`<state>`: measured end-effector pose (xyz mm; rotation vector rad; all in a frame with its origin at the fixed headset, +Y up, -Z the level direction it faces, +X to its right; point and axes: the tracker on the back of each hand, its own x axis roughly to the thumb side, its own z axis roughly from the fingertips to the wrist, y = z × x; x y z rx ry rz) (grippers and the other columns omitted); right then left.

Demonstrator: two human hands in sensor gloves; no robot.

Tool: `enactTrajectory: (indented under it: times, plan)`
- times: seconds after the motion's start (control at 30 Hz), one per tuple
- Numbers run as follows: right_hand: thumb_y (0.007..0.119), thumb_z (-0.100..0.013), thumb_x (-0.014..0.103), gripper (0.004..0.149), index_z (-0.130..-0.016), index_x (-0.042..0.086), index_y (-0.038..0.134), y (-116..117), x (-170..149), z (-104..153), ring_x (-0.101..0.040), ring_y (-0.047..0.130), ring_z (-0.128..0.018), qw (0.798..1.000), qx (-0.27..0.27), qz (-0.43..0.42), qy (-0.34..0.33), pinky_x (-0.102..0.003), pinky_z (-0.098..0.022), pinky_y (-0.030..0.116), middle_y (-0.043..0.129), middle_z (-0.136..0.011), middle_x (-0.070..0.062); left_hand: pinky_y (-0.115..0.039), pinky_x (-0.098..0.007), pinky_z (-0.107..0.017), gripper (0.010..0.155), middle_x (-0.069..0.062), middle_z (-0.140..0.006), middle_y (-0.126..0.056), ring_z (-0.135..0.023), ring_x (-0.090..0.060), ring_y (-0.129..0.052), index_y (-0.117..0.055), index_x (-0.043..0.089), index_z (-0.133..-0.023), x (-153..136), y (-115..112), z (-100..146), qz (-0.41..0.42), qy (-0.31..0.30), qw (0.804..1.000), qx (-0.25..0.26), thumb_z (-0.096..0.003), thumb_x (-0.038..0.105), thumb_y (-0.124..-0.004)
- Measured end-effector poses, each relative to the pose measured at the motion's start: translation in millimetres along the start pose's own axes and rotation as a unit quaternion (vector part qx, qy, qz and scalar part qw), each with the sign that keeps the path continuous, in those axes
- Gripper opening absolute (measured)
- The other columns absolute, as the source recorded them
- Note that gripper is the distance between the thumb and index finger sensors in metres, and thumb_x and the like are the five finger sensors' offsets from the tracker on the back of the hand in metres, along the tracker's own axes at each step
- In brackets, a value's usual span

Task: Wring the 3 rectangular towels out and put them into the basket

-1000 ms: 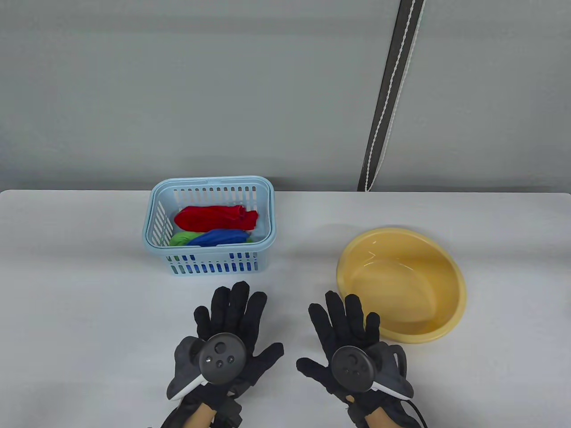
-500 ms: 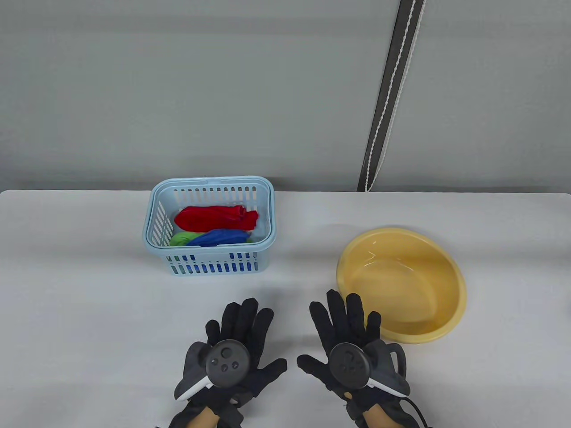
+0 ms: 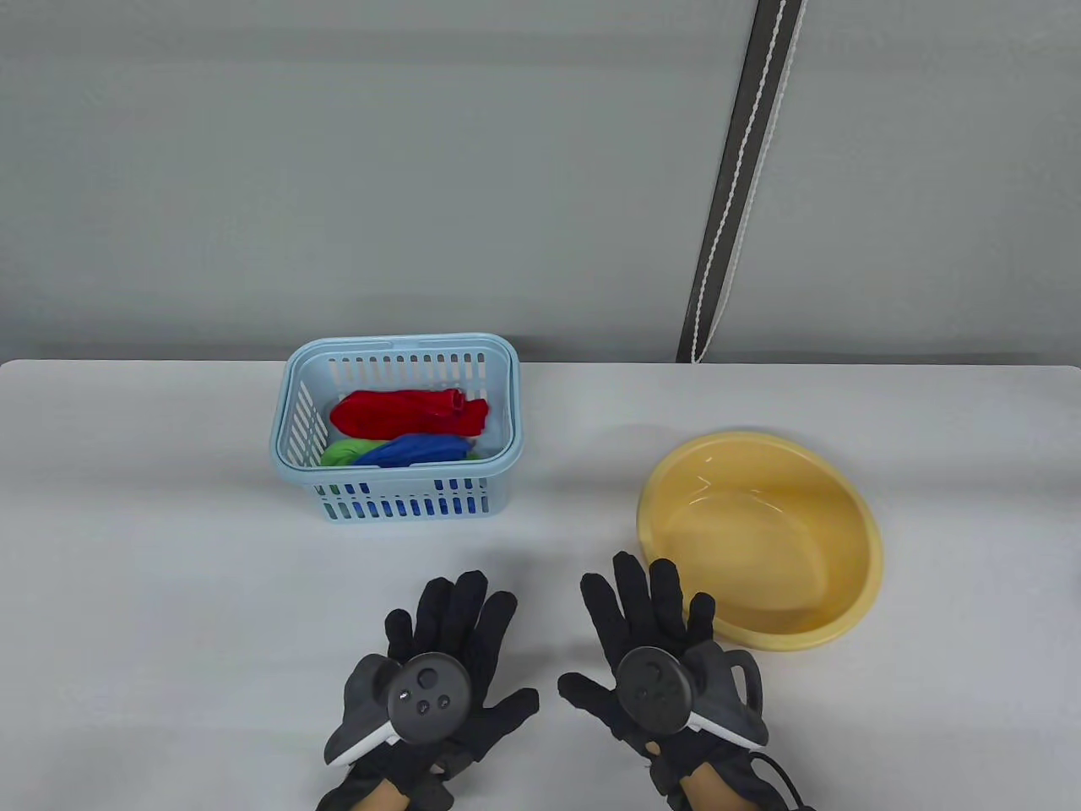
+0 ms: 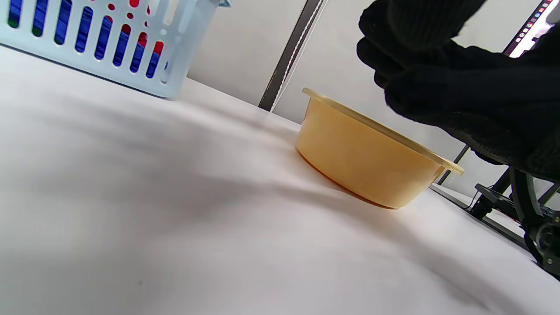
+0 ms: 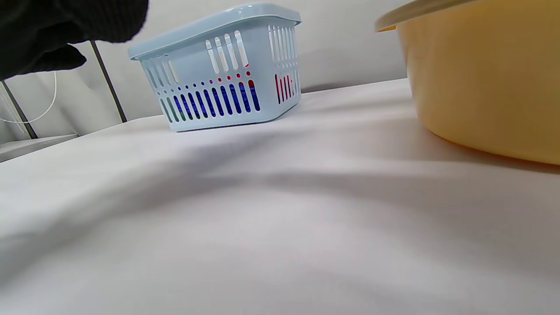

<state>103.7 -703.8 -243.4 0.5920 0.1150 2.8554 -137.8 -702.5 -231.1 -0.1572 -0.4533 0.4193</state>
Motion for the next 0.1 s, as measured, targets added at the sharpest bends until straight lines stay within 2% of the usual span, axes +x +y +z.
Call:
enactTrajectory:
  times: [0.1]
  plan:
    - [0.069,-0.055,0.067,0.099,-0.113,0.025,0.000,-0.2,-0.3,-0.2,-0.053,0.000,-0.107,1.000,0.003,0.001,0.000,-0.082,-0.064,0.014,0.001,-0.120,-0.021,-0.015,-0.079,-0.066,0.097,-0.011,-0.122,0.003,-0.108,-0.052,-0.004,-0.002,0.030,-0.115,-0.7,0.0,0.3,-0.002,0.001,1.000,0.000,-0.0541,0.073,-0.063]
